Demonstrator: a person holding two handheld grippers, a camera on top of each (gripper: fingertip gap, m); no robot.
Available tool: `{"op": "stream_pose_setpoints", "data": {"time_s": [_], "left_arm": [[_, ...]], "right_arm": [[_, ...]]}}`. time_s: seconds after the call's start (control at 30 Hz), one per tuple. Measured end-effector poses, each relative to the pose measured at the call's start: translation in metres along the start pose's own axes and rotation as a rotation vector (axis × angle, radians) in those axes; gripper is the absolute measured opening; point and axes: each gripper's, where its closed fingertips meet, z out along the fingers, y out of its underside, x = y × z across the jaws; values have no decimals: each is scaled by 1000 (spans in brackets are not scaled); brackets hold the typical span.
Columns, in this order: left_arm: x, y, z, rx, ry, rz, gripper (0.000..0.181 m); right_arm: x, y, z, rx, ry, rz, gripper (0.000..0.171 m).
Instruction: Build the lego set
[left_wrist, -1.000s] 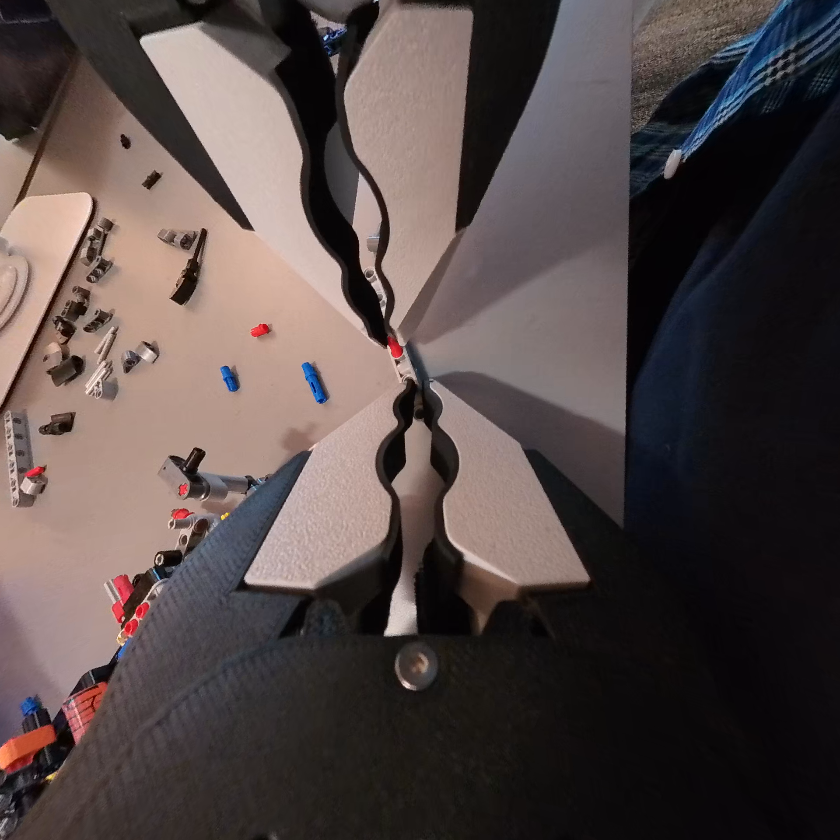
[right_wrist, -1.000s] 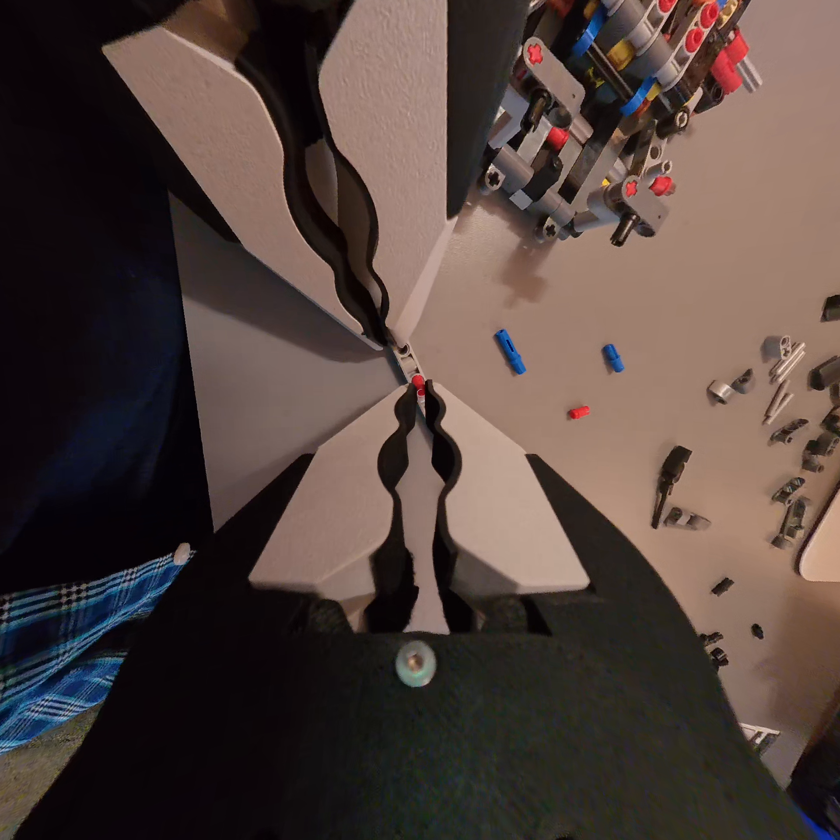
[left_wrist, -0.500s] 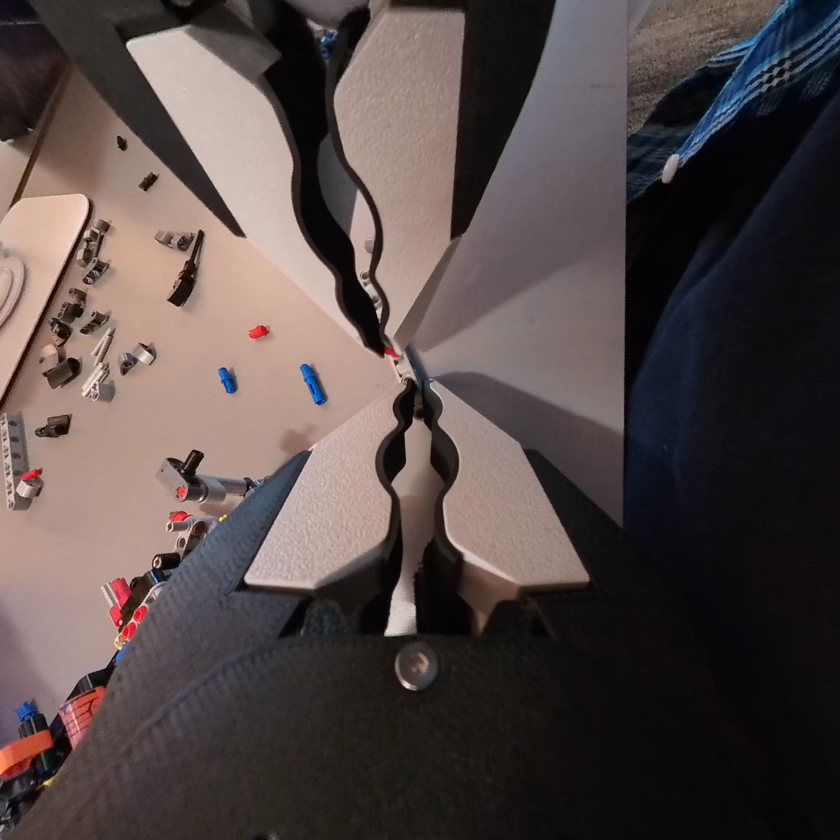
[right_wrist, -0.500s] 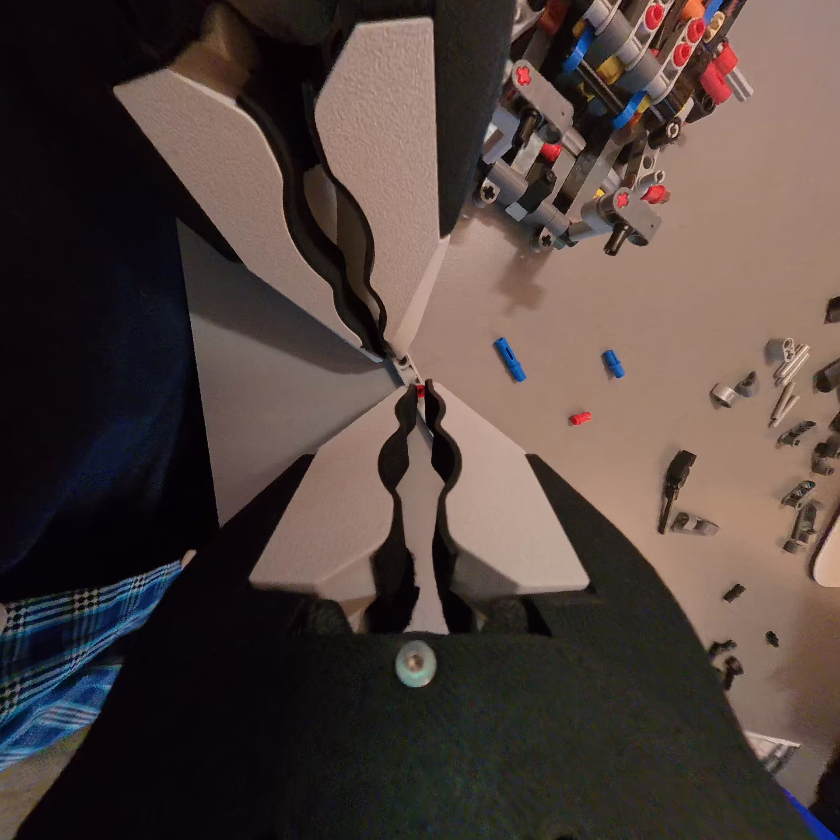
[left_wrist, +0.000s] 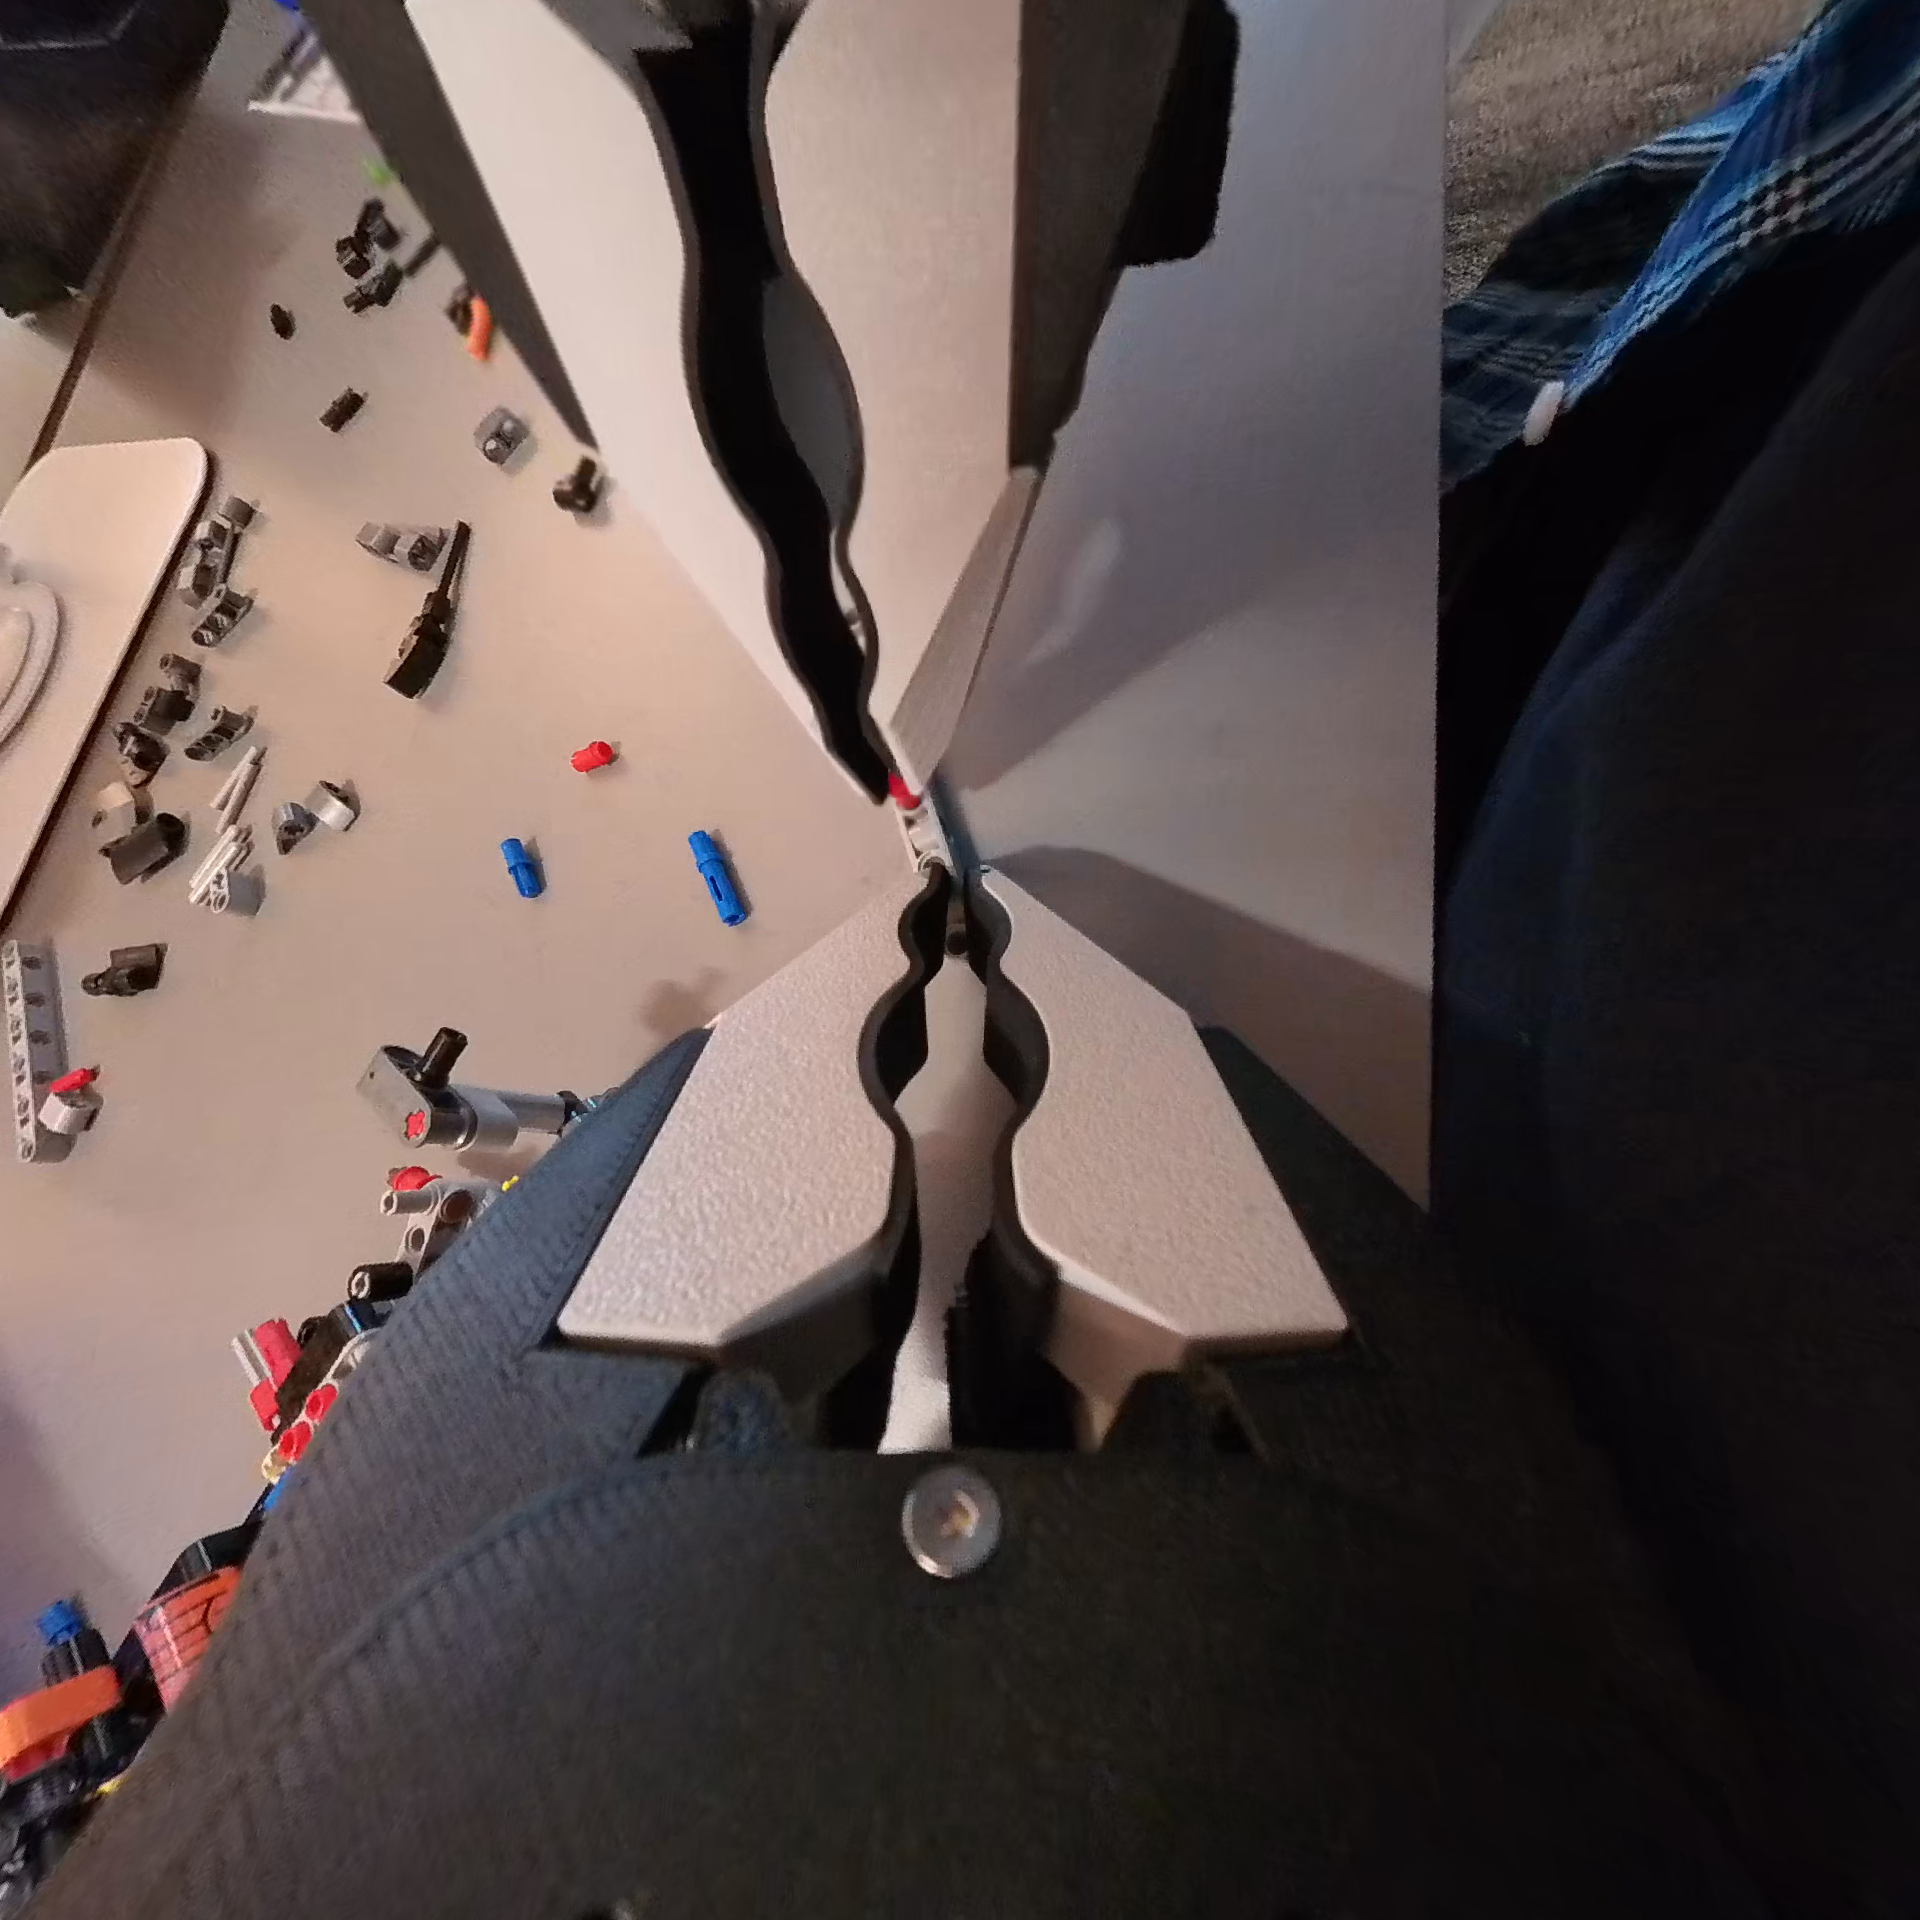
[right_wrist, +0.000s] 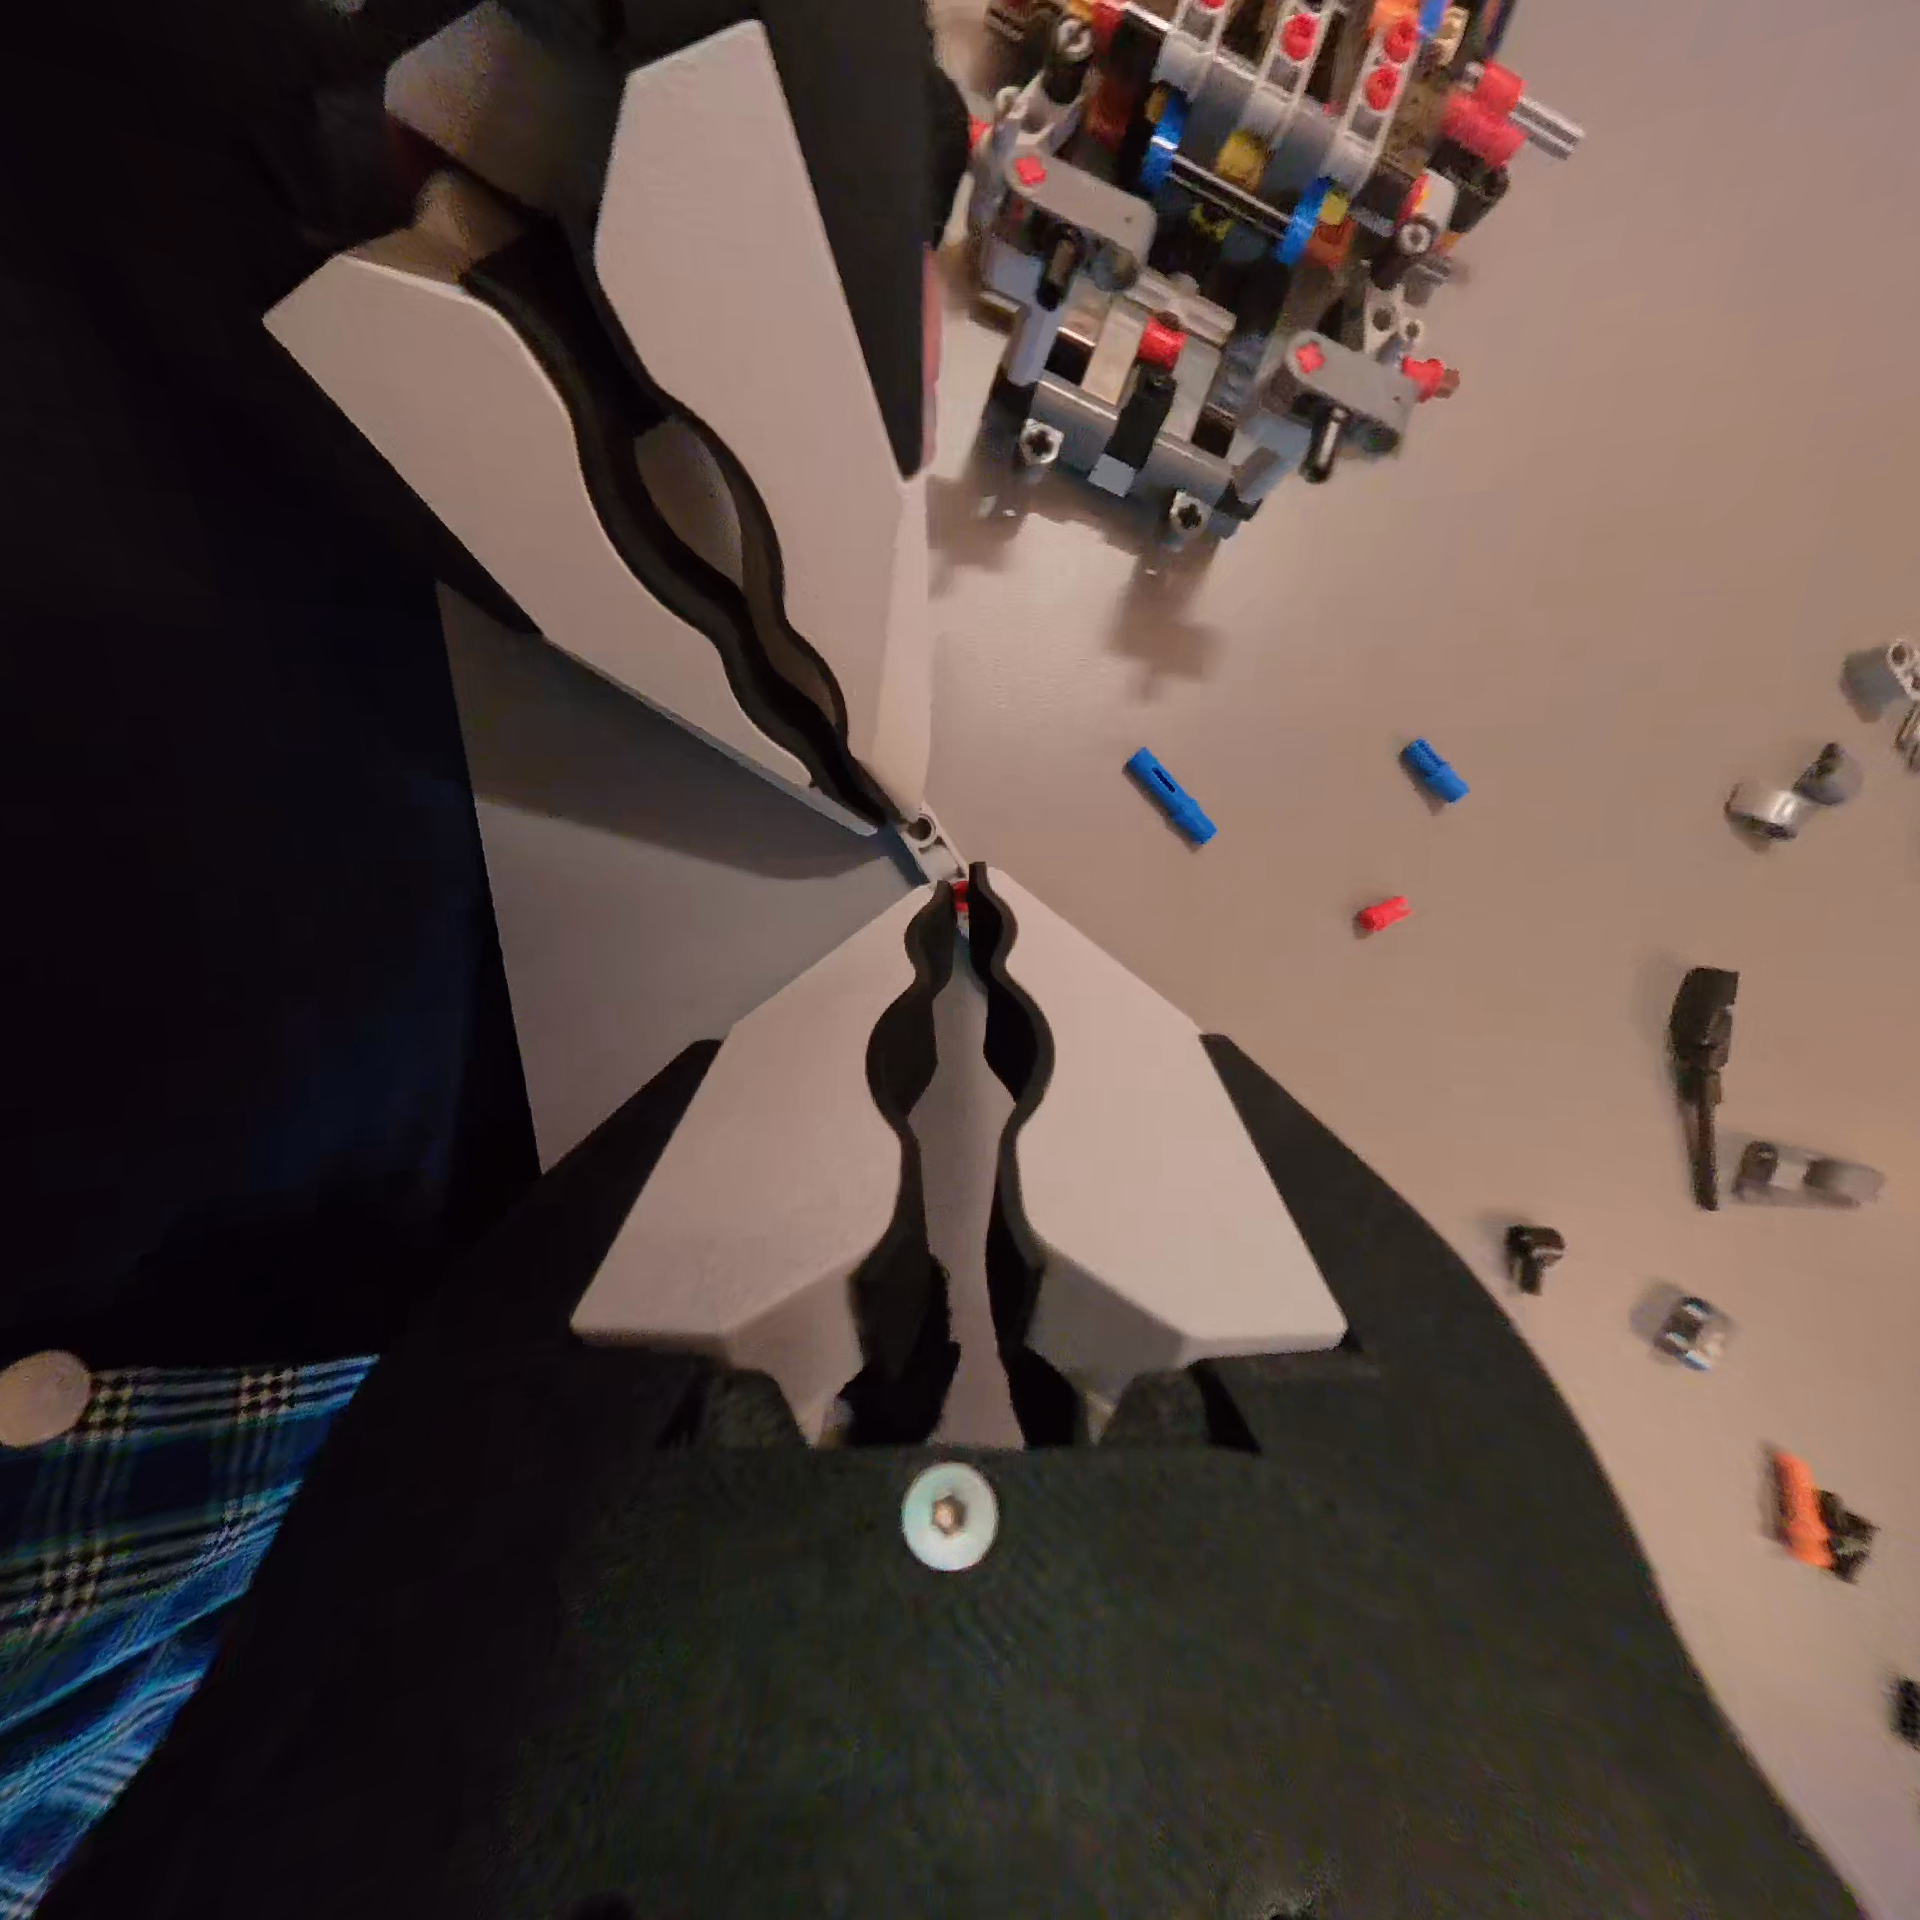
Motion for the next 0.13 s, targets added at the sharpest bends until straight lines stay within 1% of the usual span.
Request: {"op": "stream_pose_setpoints", "data": {"time_s": [0.03,0.13], "left_arm": [[0,0,0,0,1,-1,2],[0,0,0,0,2,-3,2]], "right_arm": [[0,1,-1,24,-8,25,0],[1,2,-2,82,-27,76,0]]}}
